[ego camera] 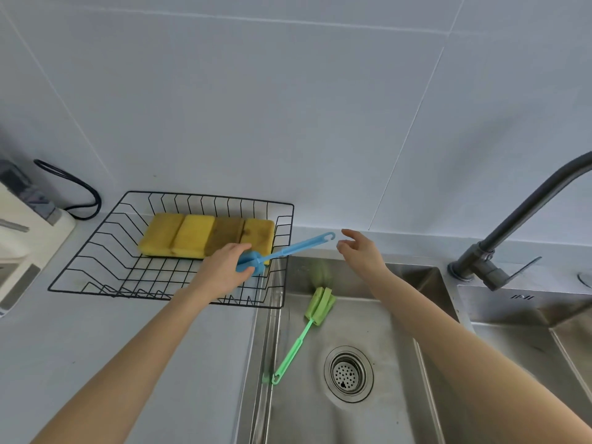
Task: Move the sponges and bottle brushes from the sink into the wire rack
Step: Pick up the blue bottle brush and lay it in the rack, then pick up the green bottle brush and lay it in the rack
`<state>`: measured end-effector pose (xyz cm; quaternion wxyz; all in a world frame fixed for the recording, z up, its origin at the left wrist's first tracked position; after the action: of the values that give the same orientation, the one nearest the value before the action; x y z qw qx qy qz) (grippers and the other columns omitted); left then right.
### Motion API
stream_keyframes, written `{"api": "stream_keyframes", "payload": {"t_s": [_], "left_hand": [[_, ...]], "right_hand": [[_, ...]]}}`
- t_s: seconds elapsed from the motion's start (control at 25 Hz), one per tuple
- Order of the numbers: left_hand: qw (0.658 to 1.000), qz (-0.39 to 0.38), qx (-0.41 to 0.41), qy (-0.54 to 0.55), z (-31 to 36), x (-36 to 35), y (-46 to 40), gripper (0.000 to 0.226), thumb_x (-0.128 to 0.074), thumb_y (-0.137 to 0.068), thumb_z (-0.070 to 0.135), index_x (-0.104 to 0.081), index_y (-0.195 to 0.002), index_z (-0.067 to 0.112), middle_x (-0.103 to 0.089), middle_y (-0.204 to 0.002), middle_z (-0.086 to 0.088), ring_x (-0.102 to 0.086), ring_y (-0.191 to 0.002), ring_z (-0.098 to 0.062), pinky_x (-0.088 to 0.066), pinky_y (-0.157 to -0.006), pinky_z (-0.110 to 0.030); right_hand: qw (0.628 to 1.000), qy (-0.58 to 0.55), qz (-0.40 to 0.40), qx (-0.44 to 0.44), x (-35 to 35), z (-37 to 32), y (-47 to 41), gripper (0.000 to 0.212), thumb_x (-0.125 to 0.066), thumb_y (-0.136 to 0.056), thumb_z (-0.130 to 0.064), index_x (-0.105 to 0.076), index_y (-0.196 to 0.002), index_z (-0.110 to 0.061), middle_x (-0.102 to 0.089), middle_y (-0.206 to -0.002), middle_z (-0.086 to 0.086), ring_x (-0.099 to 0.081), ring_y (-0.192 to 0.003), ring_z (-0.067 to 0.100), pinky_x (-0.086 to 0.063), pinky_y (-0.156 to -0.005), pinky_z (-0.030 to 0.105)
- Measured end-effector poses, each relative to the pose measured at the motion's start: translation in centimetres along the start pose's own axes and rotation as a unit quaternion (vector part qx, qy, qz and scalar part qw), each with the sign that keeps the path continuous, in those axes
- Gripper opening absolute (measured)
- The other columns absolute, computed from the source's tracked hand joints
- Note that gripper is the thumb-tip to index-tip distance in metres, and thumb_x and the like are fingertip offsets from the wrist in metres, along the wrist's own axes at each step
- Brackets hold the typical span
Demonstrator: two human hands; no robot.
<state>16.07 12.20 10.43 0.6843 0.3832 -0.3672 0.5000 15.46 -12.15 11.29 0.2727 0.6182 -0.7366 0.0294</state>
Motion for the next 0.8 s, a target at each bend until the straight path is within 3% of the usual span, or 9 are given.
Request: {"api": "stream_keyframes", "payload": {"t_s": [0.16, 0.44, 0.64, 0.8], "left_hand": [[0.999, 0.019, -0.035, -0.015, 3.0, 1.7, 1.2, 0.054, -0.052, -0.088, 0.028, -0.032, -0.137, 0.015, -0.041, -0.143, -0.006, -0.045, -0.125, -0.022, -0.040, -0.100, -0.037], [0.995, 0.032, -0.096, -0.021, 7.8, 2.0, 3.2, 0.051, -0.050, -0.089, 0.028, -0.034, -0.136, 0.017, -0.048, -0.136, -0.006, -0.052, -0.116, -0.022, -0.044, -0.092, -0.035], [0.993, 0.018, -0.119, -0.007, 9.7, 0.1, 4.1, 0.049, -0.048, -0.089, 0.029, -0.036, -0.135, 0.019, -0.052, -0.128, -0.005, -0.057, -0.101, -0.022, -0.044, -0.079, -0.031], [0.992, -0.010, -0.129, -0.007, 10.7, -2.0, 4.4, 0.049, -0.047, -0.089, 0.029, -0.035, -0.135, 0.019, -0.044, -0.141, -0.003, -0.051, -0.118, -0.022, -0.042, -0.097, -0.035]], "right_hand": [[0.997, 0.066, -0.008, 0.033, 2.4, -0.4, 2.0, 0.051, -0.049, -0.093, -0.020, -0.035, -0.141, -0.017, -0.049, -0.140, 0.010, -0.048, -0.125, 0.025, -0.039, -0.102, 0.034], [0.986, 0.144, -0.003, 0.082, 5.4, -0.4, 5.3, 0.056, -0.049, -0.093, -0.024, -0.028, -0.144, -0.020, -0.039, -0.148, 0.007, -0.049, -0.123, 0.027, -0.038, -0.087, 0.027], [0.974, 0.202, -0.004, 0.101, 6.5, 1.0, 6.8, 0.057, -0.049, -0.092, -0.022, -0.027, -0.145, -0.017, -0.037, -0.149, 0.008, -0.041, -0.131, 0.028, -0.035, -0.103, 0.032], [0.958, 0.267, -0.013, 0.103, 6.5, 2.7, 7.2, 0.059, -0.050, -0.091, -0.024, -0.026, -0.145, -0.017, -0.035, -0.149, 0.009, -0.037, -0.133, 0.030, -0.033, -0.107, 0.040]]}}
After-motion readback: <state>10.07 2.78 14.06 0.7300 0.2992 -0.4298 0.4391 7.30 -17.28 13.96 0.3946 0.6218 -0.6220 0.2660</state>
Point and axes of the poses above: each hand's wrist, its own y-axis away from the middle knuckle, its own x-axis out of the back of the hand, z = x × y, the point moved 2 cm from there along -y, towards the middle knuckle
